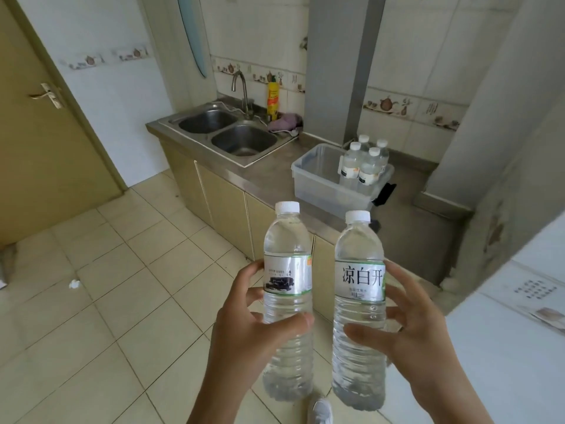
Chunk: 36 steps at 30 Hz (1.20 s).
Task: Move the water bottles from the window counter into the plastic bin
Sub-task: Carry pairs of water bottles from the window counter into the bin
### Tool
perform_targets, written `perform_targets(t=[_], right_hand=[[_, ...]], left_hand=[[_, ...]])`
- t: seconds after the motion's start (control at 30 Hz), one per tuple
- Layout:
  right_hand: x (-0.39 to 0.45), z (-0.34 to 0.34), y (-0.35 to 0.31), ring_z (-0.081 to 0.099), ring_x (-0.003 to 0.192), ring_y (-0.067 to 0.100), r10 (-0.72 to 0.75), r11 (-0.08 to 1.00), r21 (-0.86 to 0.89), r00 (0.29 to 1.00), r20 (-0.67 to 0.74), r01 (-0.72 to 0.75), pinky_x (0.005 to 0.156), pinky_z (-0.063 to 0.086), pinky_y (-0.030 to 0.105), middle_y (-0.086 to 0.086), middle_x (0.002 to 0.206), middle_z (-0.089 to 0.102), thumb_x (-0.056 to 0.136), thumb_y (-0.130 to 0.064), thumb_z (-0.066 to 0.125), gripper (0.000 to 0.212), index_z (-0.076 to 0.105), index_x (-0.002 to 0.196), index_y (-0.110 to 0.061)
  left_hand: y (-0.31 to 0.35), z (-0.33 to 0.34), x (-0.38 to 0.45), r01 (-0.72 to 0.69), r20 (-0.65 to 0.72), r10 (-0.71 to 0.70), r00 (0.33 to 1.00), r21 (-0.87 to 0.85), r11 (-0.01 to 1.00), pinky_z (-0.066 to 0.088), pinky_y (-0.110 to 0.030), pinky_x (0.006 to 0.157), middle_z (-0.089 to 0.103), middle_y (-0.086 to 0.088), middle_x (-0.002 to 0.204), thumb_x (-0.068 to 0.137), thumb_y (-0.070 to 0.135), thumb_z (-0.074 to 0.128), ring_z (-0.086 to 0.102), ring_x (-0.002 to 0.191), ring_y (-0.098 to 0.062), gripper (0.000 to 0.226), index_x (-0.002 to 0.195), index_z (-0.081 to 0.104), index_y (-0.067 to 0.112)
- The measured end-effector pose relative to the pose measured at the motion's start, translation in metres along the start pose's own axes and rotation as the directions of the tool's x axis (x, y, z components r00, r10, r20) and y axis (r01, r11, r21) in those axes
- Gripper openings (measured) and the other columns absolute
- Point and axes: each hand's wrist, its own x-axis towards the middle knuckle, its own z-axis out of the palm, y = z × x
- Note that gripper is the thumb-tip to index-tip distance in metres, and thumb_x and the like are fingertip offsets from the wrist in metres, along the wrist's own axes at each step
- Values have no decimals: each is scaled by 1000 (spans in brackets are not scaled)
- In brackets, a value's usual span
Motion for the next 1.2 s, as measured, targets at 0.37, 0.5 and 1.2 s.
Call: perform_targets(t=[0.37,0.5,1.2], right_hand=[[202,-22,-6,68,85,13,-11,1000,25,1000,-29,12,67,52,21,-9,101,73,41,-2,93,99,54,125,-36],[259,-15,-9,68,84,7,-1,998,57,998,-58,5,73,53,30,-14,104,71,39,-4,94,101,53,122,-44],[554,49,-4,63,92,1,-56,983,-182,869,-492,-40,62,53,13,-30,105,59,46,-16,93,92,43,109,-62]], left_hand=[[44,79,183,-39,12,39,999,-49,998,60,-48,80,71,26,96,34,44,91,76,75,-10,85,104,51,71],[56,95,248,-73,49,75,996,-46,996,60,-48,79,72,26,96,34,44,92,76,72,-12,85,105,51,70],[80,181,632,-192,538,272,798,-201,961,61,-27,73,72,19,111,45,25,96,74,93,-11,94,122,52,54]])
